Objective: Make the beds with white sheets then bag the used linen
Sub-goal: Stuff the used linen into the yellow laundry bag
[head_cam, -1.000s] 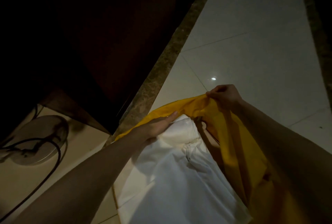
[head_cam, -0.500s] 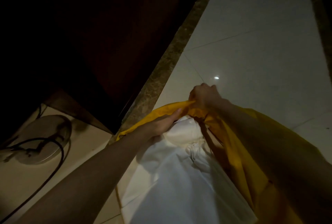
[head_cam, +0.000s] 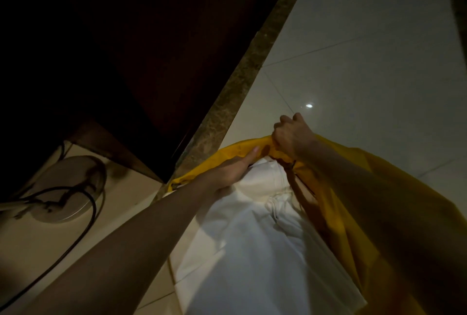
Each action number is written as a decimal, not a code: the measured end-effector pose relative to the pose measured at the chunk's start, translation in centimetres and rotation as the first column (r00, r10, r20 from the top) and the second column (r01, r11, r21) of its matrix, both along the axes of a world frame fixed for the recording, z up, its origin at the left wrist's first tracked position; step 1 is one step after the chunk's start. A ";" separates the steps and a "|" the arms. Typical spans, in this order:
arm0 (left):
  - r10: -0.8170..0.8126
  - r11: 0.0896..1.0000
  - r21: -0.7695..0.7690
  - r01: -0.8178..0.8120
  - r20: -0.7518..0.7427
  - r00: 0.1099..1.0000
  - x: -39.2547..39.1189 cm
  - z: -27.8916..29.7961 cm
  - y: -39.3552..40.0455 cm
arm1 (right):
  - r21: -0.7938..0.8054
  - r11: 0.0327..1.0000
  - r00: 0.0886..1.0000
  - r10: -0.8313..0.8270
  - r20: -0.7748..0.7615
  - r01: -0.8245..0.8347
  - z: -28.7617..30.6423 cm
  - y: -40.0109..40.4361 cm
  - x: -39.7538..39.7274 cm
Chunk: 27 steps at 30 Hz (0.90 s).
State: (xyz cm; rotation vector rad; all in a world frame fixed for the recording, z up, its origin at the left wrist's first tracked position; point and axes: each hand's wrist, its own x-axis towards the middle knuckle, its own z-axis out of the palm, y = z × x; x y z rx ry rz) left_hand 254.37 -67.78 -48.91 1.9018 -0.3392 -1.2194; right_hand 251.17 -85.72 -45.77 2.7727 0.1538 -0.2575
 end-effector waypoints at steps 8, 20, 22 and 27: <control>-0.061 0.993 0.105 0.061 -0.005 0.998 0.0 0.9 0.7 | 0.498 0.840 0.952 -0.295 0.087 0.215 2.6 -2.0 3.0; -0.014 0.983 -0.185 0.021 0.042 0.999 0.2 4.9 0.9 | 0.780 0.526 0.906 -0.406 -0.122 0.340 5.5 -3.0 2.1; -0.034 0.977 -0.208 0.035 0.010 0.999 0.0 4.7 0.3 | 0.747 0.554 0.895 -0.428 -0.124 0.368 6.3 -3.3 1.3; 0.017 0.980 -0.199 -0.019 -0.009 1.000 -1.1 4.9 -1.5 | 0.444 0.580 0.723 -0.446 -0.528 0.683 6.6 -4.0 -2.8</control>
